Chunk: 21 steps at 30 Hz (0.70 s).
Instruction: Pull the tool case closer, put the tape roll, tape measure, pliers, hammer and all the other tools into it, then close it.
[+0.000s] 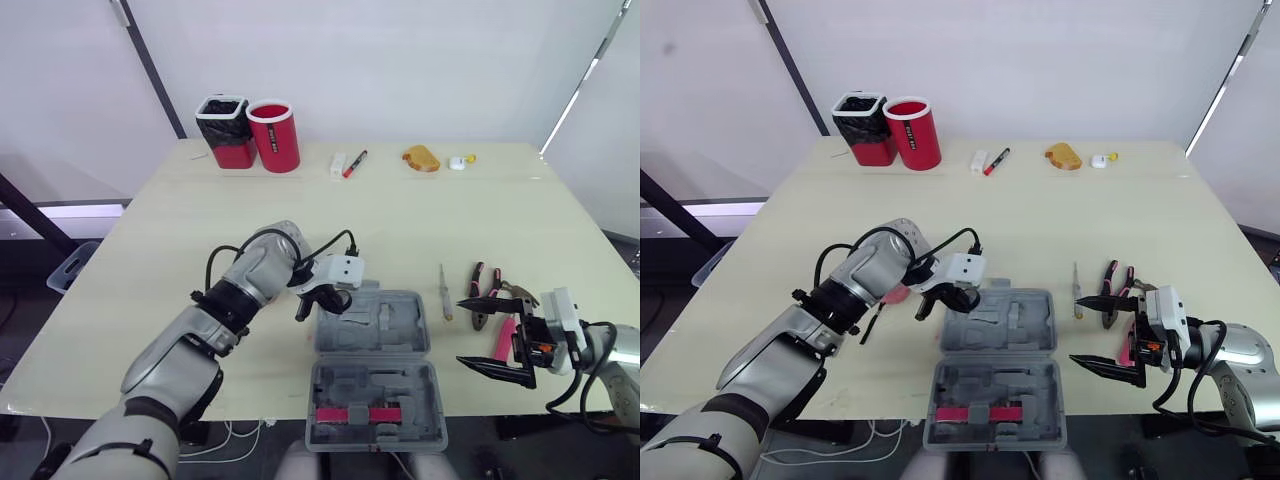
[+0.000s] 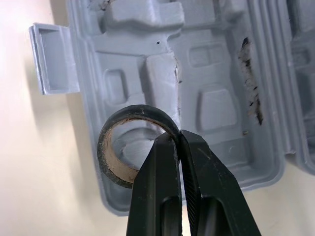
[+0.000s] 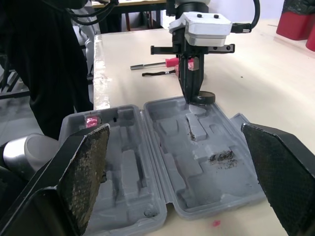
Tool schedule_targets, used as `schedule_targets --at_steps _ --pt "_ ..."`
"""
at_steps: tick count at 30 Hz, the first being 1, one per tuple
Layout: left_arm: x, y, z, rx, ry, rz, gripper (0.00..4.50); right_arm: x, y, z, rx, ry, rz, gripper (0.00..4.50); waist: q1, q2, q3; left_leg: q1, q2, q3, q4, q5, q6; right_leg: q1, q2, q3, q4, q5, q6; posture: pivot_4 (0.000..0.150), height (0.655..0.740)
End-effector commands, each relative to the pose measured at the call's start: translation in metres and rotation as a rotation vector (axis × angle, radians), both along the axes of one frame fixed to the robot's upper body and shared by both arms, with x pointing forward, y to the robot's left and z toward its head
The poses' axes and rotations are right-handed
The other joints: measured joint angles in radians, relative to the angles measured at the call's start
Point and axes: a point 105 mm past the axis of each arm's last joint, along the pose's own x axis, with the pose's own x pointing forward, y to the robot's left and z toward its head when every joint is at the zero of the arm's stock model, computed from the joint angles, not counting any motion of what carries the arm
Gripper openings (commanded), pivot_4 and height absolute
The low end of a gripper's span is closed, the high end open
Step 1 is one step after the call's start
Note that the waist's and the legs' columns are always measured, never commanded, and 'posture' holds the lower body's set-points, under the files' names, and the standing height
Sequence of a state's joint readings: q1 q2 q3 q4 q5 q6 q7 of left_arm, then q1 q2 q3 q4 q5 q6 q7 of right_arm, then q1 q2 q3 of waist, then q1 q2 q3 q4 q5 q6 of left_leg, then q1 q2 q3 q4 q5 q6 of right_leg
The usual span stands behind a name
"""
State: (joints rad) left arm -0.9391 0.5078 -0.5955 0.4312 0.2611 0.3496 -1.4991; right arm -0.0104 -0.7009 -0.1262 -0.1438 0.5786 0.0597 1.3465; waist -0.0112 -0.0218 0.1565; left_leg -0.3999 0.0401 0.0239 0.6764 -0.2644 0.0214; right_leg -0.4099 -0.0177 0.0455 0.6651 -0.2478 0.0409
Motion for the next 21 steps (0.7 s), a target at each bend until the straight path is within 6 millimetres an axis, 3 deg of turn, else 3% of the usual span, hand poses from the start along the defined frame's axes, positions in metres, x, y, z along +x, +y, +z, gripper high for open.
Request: schedule_targets --at_steps 1,21 --pt "0.004 -0.003 0.006 -0.038 0.000 -0.003 0.01 -0.001 -0.003 0.005 -0.003 -0.035 -0.004 4.50 0.000 0.000 0.000 0.000 0.000 0.000 0.000 0.000 0.000 0.000 0.000 0.000 0.000 0.000 0.000 0.150 0.7400" --pt "0.014 0.013 -0.004 -0.037 0.026 0.038 0.01 0.000 -0.005 0.004 -0.005 -0.034 -0.016 4.50 0.000 0.000 0.000 0.000 0.000 0.000 0.000 0.000 0.000 0.000 0.000 0.000 0.000 0.000 0.000 0.150 0.7400"
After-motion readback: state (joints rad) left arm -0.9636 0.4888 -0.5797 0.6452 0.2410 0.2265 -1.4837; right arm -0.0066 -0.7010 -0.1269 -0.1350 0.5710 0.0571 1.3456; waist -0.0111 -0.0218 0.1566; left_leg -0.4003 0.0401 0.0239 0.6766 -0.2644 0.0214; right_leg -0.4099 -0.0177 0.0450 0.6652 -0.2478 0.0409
